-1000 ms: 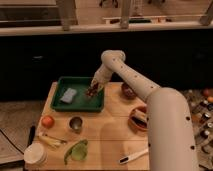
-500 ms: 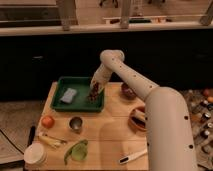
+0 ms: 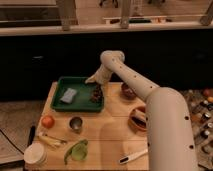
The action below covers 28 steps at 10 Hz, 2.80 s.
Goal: Place grapes in tray
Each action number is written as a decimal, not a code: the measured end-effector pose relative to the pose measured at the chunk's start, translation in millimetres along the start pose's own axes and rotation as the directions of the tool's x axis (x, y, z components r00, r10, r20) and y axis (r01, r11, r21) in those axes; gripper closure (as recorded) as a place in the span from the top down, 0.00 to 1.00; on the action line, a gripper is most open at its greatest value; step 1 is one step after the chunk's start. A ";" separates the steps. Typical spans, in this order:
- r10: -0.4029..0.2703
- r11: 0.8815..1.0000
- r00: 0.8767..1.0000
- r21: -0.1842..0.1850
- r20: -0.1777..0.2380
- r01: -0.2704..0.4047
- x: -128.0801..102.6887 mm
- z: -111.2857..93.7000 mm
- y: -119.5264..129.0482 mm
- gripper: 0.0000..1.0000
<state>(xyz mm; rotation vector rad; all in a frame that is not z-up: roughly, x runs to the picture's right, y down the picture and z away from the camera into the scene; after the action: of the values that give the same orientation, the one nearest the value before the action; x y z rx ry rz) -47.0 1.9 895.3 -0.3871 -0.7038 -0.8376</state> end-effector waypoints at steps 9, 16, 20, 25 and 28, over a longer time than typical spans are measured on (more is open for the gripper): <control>-0.030 0.999 0.999 0.010 -0.012 0.030 4.1 -9.8 2.9 0.80; -0.031 0.999 0.999 0.010 -0.011 0.031 3.7 -9.5 2.3 0.80; -0.031 0.999 0.999 0.010 -0.011 0.031 3.9 -9.6 2.5 0.80; -0.031 0.999 0.999 0.010 -0.011 0.031 3.8 -9.6 2.5 0.80; -0.031 0.999 0.999 0.010 -0.011 0.031 3.8 -9.5 2.5 0.80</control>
<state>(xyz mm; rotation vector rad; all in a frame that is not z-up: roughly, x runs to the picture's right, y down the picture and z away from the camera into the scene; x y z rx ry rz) -39.3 -4.0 891.1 -0.3627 -0.7052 -0.8643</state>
